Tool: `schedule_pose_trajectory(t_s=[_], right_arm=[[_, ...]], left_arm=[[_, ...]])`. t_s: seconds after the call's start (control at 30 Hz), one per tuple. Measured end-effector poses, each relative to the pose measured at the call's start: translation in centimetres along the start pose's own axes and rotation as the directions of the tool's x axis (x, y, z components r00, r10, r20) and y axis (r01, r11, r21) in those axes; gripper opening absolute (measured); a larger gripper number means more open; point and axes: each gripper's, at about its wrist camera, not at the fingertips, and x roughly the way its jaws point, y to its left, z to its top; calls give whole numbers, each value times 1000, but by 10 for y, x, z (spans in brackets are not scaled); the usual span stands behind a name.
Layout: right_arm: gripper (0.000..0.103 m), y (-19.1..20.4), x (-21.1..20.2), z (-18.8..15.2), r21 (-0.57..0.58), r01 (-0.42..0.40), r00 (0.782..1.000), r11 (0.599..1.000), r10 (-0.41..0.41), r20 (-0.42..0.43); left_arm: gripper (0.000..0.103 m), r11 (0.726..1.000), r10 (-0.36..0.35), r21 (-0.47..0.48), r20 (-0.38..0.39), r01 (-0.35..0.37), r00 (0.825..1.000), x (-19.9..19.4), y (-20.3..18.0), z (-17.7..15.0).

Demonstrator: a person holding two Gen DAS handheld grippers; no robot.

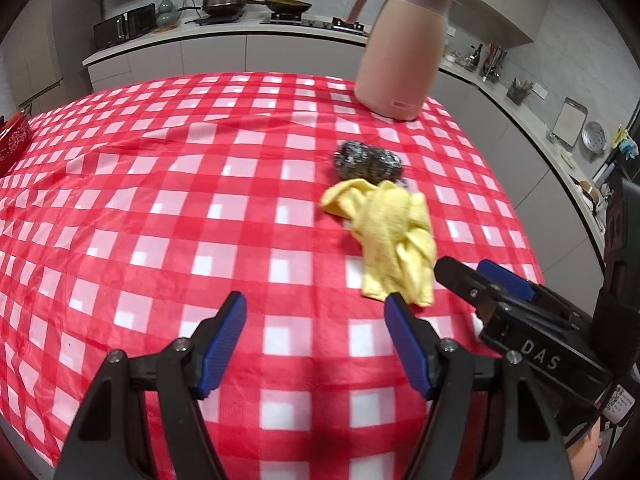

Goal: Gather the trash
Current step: 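Grasp the yellow cloth with the right gripper while the left grasps the steel scrubber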

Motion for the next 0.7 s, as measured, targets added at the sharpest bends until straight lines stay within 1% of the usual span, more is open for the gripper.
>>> schedule_pose_trajectory(t_s=[0.1, 0.2, 0.43, 0.6, 0.7], right_arm=[[72, 7, 8, 5, -8, 8, 1000, 1000, -8, -1], [73, 11, 17, 10, -13, 12, 1000, 1000, -12, -5], [74, 16, 46, 22, -16, 22, 999, 1000, -23, -24], [73, 21, 59, 25, -32, 15, 999, 999, -16, -31], [73, 23, 61, 24, -37, 16, 1000, 999, -17, -22]], left_arm=[[73, 1000, -1, -7, -2, 1, 1000, 6, 9, 6], [73, 1000, 1, -12, -2, -1, 1000, 10, 17, 11], [73, 999, 13, -33, -12, -13, 1000, 21, 34, 18], [73, 999, 18, -39, -12, -18, 1000, 24, 39, 20], [73, 999, 17, -40, -15, -18, 1000, 26, 39, 21]])
